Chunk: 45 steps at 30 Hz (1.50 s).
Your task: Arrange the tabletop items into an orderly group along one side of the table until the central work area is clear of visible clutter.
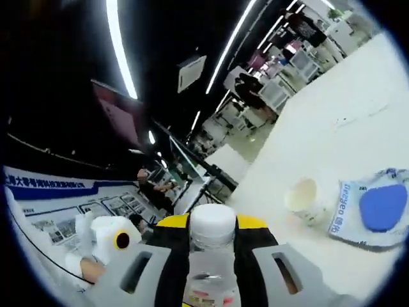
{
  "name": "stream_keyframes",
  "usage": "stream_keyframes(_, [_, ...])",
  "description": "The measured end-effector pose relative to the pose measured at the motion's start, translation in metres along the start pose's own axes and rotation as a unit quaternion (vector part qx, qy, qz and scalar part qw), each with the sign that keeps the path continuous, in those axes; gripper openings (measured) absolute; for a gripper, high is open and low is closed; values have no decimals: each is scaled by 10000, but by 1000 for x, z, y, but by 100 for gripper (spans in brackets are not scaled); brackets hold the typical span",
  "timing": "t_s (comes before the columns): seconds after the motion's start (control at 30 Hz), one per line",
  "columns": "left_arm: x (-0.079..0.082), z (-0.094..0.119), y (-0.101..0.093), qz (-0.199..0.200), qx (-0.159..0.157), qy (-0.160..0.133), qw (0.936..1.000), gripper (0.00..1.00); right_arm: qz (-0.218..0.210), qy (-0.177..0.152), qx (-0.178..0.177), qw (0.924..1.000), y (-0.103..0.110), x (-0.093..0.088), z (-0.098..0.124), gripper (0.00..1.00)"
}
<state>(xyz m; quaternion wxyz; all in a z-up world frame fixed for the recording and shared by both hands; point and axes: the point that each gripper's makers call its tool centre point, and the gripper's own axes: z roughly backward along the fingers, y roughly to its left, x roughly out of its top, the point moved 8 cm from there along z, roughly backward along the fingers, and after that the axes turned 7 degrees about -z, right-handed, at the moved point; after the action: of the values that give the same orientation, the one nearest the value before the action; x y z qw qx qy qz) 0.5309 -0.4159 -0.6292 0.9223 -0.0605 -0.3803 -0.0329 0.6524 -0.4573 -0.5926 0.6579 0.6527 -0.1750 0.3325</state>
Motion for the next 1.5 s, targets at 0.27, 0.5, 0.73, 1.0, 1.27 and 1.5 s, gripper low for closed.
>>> stream_keyframes(0.27, [4, 5, 16, 62, 113, -47, 9999, 35, 1330, 480, 262, 9896, 25, 9, -23, 21])
stream_keyframes(0.5, [8, 9, 37, 192, 295, -291, 9990, 35, 2117, 648, 367, 9745, 42, 17, -46, 20])
stream_keyframes(0.73, [9, 18, 51, 289, 505, -695, 9959, 36, 2228, 687, 540, 9709, 47, 26, -60, 20])
stream_keyframes(1.0, [5, 41, 69, 983, 703, -1072, 9869, 52, 2861, 724, 636, 9533, 48, 36, -89, 20])
stream_keyframes(1.27, [-15, 69, 71, 1009, 1016, -964, 9850, 59, 2974, 572, 674, 9507, 21, 47, -122, 20])
stream_keyframes(1.5, [-34, 74, 74, 1498, 979, -1169, 9769, 57, 3281, 632, 570, 9408, -14, 45, -146, 21])
